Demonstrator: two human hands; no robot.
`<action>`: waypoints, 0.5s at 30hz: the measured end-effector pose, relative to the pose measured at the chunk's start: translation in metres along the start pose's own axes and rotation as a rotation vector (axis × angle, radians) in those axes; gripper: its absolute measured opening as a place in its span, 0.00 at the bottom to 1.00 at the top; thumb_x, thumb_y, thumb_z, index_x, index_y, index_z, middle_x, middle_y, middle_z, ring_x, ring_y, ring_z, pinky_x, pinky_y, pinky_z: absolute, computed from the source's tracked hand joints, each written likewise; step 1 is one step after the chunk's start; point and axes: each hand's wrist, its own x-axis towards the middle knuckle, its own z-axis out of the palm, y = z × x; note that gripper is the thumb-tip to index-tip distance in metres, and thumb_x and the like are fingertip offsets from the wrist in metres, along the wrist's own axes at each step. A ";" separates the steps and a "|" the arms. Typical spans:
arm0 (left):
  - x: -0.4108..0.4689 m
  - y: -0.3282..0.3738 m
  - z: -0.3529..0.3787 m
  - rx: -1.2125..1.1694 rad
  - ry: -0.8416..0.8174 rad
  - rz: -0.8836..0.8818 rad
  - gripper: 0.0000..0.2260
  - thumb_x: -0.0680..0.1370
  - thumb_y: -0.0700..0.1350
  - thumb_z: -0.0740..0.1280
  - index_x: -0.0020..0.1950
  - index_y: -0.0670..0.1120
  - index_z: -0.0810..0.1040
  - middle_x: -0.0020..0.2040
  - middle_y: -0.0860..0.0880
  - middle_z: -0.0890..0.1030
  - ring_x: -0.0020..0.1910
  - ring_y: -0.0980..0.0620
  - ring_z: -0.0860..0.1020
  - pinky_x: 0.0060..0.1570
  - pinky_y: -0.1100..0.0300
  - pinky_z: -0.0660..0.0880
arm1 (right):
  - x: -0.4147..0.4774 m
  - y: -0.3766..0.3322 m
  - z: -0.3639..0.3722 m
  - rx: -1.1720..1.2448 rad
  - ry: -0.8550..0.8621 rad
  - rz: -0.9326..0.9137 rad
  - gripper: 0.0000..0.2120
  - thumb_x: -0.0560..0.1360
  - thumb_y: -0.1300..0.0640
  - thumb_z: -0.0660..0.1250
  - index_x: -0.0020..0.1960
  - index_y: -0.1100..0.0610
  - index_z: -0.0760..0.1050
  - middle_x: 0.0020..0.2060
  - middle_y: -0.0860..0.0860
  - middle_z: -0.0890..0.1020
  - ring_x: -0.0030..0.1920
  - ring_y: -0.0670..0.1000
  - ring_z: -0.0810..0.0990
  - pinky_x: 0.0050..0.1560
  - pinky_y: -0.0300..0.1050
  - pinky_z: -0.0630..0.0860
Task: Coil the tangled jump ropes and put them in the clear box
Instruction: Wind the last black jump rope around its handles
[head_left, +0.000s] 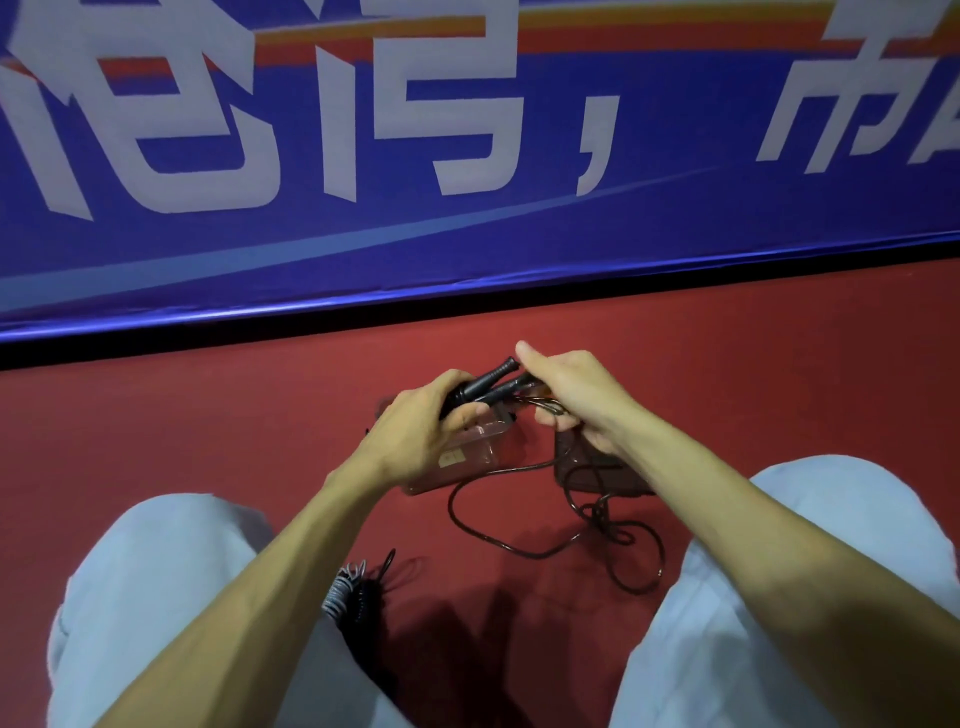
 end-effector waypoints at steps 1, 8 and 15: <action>0.002 0.000 -0.002 -0.023 0.020 -0.011 0.12 0.80 0.54 0.63 0.60 0.51 0.74 0.36 0.59 0.77 0.31 0.65 0.75 0.33 0.67 0.68 | 0.000 -0.001 -0.001 0.119 -0.076 0.059 0.27 0.79 0.39 0.59 0.49 0.63 0.78 0.37 0.59 0.82 0.23 0.48 0.70 0.18 0.35 0.60; 0.004 -0.004 -0.010 -0.207 0.175 -0.129 0.10 0.80 0.53 0.65 0.56 0.49 0.78 0.40 0.52 0.82 0.33 0.56 0.78 0.37 0.58 0.73 | -0.003 0.002 -0.006 -0.047 -0.512 0.233 0.39 0.75 0.30 0.52 0.56 0.66 0.75 0.31 0.54 0.75 0.31 0.56 0.79 0.31 0.46 0.79; 0.004 -0.017 -0.008 0.134 0.128 -0.276 0.18 0.78 0.62 0.63 0.62 0.55 0.74 0.48 0.48 0.82 0.47 0.41 0.80 0.46 0.49 0.76 | -0.008 0.007 -0.002 -0.735 -0.477 -0.114 0.08 0.78 0.60 0.66 0.56 0.54 0.73 0.33 0.46 0.76 0.31 0.48 0.75 0.34 0.40 0.71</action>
